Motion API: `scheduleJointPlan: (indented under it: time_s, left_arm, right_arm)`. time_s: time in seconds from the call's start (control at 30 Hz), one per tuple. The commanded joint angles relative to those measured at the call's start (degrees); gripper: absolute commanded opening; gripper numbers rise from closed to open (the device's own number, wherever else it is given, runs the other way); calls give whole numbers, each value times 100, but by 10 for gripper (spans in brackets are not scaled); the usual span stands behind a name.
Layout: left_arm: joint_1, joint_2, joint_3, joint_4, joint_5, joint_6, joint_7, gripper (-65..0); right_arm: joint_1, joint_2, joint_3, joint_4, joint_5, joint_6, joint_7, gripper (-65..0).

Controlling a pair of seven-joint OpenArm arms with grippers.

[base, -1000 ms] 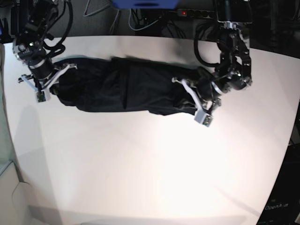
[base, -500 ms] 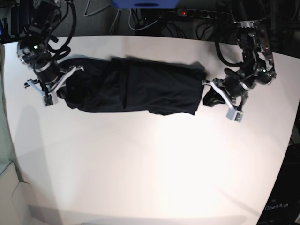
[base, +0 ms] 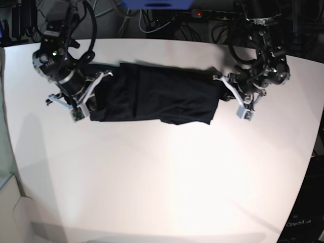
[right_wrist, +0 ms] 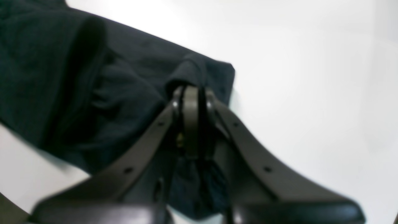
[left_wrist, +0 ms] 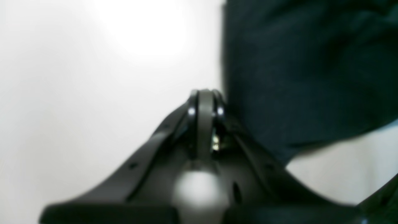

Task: Fold the T-shirt properly
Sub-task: 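Fold the right gripper's end of the strip over toward the left gripper, then press and tuck the folded bundle edges with the right gripper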

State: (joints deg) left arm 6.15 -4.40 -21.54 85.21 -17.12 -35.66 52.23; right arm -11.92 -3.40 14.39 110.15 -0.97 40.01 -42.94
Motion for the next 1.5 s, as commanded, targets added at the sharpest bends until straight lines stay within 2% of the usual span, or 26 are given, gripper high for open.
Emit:
scheduleJointPlan:
  time_s: [0.0,0.13,0.27,0.37,0.6,0.7,0.73,0.83,1.0,1.47]
  left_arm:
    - [-57,-21,-13,-15,3,-16,30,-650]
    - [-57,14,5,-95,3,-16,21,-650]
    - [-57,23,5,-95,-24,-16,21,-650]
    - [-66,137,-4,-86,-6,-16,21,-650]
    - [-66,331,-31,-33,-15,-8,21,-650]
    - [-75,339,-4,-33,-33,10,21,-650]
    - [-75,357,-4,-33,-33,10,21,-650]
    - [-75,418,-31,-24,-33,10,30,-650]
    - [-48,489,-22,-24,-33,10,30,-650]
    - [57,542,-39,-24,-41,-34,30,-650]
  right_arm:
    - [80,-122,-63,163,102,-1,87,-650]
    - [221,-350,-415,198,102,-1,-71,-650]
    - [520,-560,-819,190,102,-1,-519,-650]
    - [731,-560,-1268,181,119,-1,-678,-650]
    - [801,-560,-2367,119,146,-1,-634,-650]
    - [819,-560,-2718,49,550,-1,-616,-650]
    - [889,-560,-2815,31,708,-23,-616,-650]
    - [1047,-560,-3088,-188,1025,-436,-616,-650]
    - [1293,-560,-3307,-558,1236,-498,-616,-650]
    - [1636,-560,-3430,-1727,1236,-498,96,-650]
